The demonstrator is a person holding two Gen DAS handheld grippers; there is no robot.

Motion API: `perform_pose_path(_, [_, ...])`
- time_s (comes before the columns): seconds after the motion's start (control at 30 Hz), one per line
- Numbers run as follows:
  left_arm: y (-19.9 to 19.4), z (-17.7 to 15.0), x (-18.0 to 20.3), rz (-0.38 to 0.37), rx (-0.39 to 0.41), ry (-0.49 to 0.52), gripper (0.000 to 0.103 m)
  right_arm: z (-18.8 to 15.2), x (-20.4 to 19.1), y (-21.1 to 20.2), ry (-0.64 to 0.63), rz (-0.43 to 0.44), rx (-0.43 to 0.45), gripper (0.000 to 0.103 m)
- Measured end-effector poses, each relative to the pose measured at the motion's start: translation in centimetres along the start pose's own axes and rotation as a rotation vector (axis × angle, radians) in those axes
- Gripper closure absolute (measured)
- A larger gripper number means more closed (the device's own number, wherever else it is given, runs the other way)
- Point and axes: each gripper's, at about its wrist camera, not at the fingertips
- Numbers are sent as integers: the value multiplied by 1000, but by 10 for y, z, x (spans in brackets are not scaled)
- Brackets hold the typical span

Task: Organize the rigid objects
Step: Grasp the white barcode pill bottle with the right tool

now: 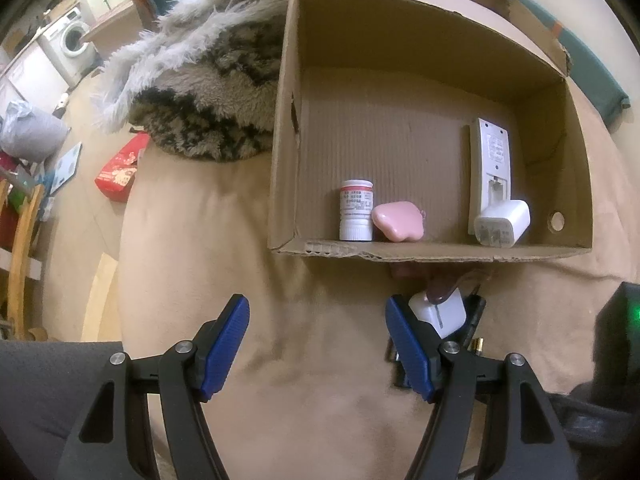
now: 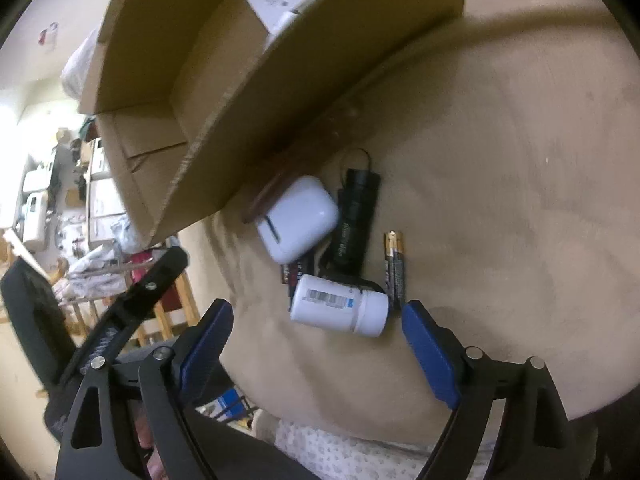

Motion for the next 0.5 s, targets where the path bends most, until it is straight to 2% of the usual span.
perform_pose_path(0.07, [0,0,0,3,0,3,35,0,-2,2,-1,-20,4,29])
perform_pose_path(0.13, [1,-1,1,-1,-7,6,35,-1,-5,2,-22,-41,9,50])
perform_pose_path(0.37, [-2,1,2,-22,-12,-5,35,-5,-29,-14,-130,-79,12,53])
perform_pose_path(0.5, [-1,0,2,-20,-18,-6,35,-5,-60,-42,-281,-108,79,53])
Point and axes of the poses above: each gripper's, at about its wrist camera, not at the fingertips, and y roughly the way its jaws point, x to its right, z to its top, and after that the axes turned 6 degrees about -y, right-handed
